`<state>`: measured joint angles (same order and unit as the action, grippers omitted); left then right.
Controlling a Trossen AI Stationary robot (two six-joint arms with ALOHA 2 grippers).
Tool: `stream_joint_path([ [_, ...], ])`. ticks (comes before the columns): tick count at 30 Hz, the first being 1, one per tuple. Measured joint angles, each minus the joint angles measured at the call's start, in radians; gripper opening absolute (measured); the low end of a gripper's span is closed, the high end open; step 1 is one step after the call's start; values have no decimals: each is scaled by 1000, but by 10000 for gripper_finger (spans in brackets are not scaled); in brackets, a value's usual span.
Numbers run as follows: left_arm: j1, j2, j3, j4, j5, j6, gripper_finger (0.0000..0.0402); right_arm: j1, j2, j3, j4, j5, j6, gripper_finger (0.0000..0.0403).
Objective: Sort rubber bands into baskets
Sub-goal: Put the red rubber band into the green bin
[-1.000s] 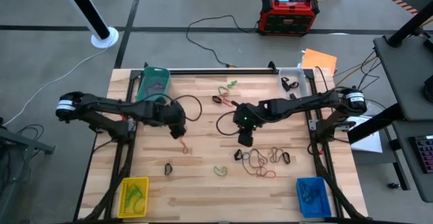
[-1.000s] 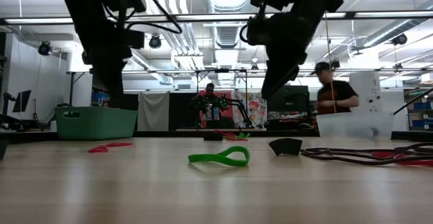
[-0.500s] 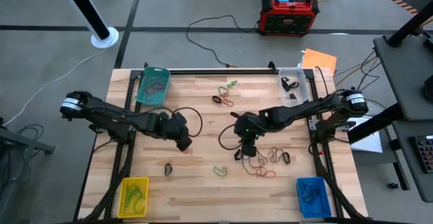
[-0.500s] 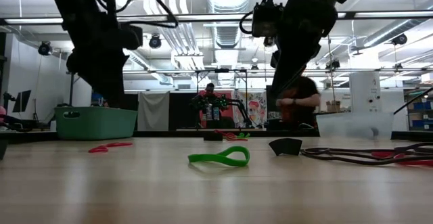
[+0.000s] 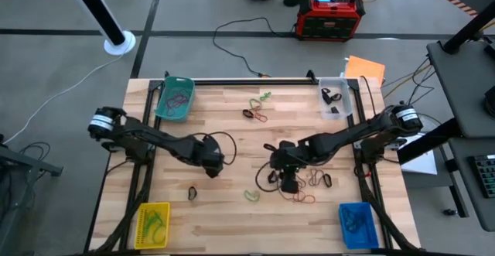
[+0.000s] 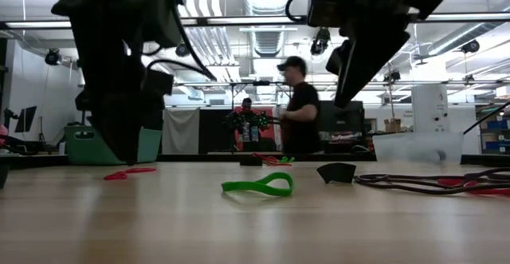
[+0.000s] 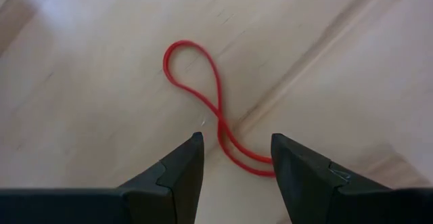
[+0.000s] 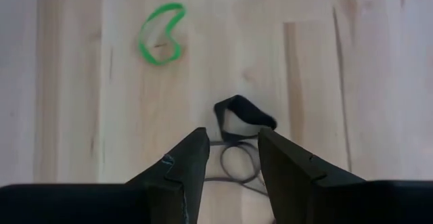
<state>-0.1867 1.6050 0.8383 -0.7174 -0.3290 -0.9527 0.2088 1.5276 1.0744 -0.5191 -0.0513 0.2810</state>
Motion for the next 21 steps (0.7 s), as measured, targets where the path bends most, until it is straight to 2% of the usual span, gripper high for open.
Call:
stream_joint_path([
  [13,18,65,4,17,-8,-3,151,20,0,0,14,9,-2,125],
  [21,23,67,3,34,-8,-3,96,20,0,0,28,27,-10,132],
])
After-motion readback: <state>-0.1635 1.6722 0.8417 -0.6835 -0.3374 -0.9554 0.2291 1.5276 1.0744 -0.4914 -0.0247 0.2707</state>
